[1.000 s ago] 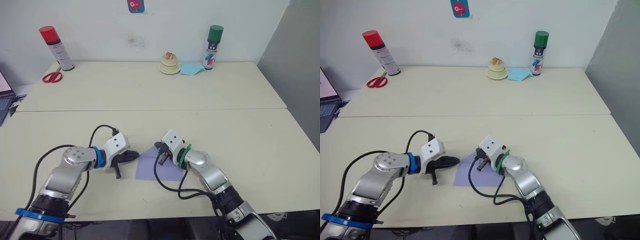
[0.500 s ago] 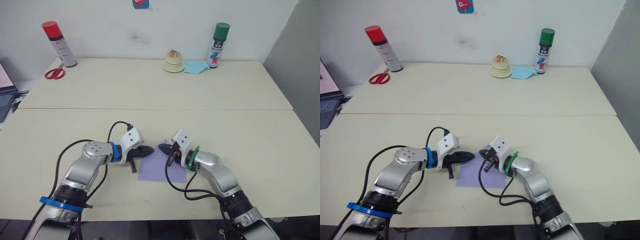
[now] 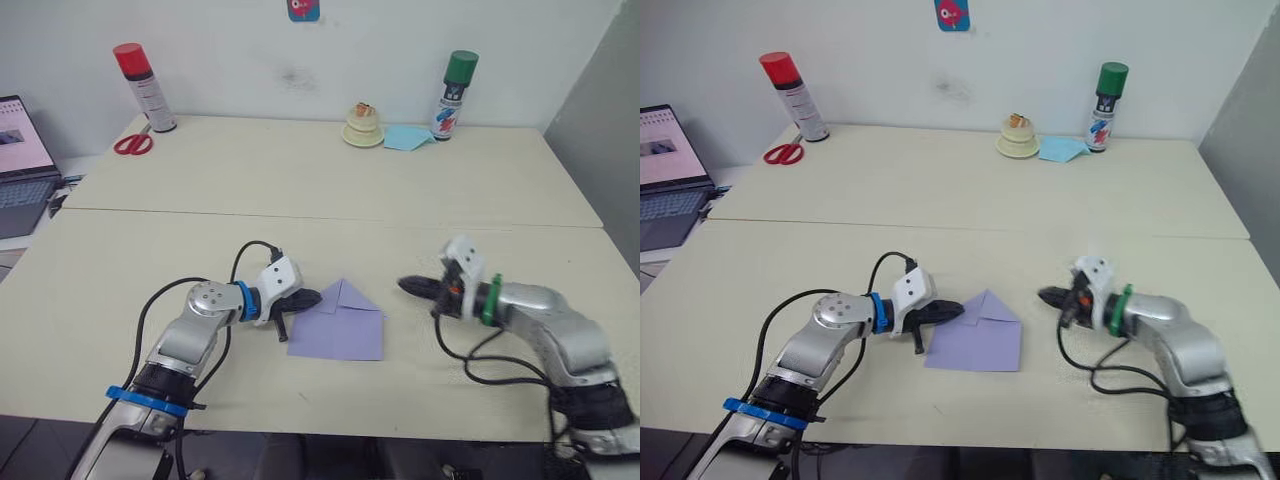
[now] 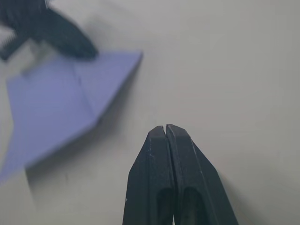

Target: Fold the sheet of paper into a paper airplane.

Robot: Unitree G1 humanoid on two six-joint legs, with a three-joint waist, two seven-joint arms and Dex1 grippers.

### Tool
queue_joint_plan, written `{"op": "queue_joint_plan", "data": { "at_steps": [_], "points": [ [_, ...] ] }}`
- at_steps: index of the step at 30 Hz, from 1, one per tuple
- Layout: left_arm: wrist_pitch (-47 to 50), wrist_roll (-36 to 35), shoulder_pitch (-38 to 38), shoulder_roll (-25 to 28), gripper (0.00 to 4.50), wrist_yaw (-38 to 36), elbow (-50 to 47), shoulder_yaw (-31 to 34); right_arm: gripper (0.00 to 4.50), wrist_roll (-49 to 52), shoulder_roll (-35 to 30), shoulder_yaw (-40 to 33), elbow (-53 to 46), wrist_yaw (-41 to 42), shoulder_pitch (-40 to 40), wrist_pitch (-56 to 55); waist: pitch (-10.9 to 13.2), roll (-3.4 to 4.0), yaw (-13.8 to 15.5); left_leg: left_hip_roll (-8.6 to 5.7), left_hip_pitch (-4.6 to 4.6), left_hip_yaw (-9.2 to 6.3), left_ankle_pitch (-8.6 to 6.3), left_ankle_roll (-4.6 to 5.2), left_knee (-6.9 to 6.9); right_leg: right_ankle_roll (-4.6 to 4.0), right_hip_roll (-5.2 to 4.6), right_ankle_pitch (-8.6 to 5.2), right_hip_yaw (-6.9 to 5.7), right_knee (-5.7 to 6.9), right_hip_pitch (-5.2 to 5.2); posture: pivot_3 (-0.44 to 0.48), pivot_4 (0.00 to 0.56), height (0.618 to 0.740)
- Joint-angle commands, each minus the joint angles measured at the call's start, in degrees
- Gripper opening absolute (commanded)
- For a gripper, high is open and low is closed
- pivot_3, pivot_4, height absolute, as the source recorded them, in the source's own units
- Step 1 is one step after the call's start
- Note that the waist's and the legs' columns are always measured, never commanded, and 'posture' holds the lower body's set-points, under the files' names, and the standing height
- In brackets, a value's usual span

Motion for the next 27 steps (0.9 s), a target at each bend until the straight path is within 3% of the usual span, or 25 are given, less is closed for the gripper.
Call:
{"op": "queue_joint_plan", "data": {
  "at_steps": [1, 13, 27],
  "points": [
    [0.3, 2.3, 1.1, -1.1, 0.03, -0.2, 2.5, -3.3, 0.0, -0.9, 2.1, 4.1, -0.1, 0.9, 0.2, -3.5, 0.0, 0.06, -0.4, 0.01, 0.0, -0.01, 0.0, 0.0, 0.0, 0.0, 0.03, 0.0, 0.0, 0.03, -0.01, 0.0, 0.15, 0.737],
    [0.4, 2.7, 1.0, -1.9, 0.03, -0.3, 1.7, -2.8, 0.0, 2.6, 19.6, 3.1, 3.5, -8.1, -3.1, -1.2, 0.0, 0.07, -0.5, 0.02, -0.1, -0.02, 0.0, 0.0, 0.34, 0.14, 0.05, 0.08, -0.02, 0.05, 0.04, 0.0, 0.15, 0.737],
    [-3.2, 1.9, 1.2, -2.9, 0.03, -2.3, -0.9, -3.7, 0.0, 1.1, 23.4, 6.0, 2.3, -11.6, -4.7, -2.6, 0.0, 0.08, -0.5, 0.04, -0.14, -0.02, -0.01, 0.02, 0.33, 0.13, 0.05, 0.08, 0.0, 0.04, 0.0, 0.0, 0.15, 0.737]
  ]
}}
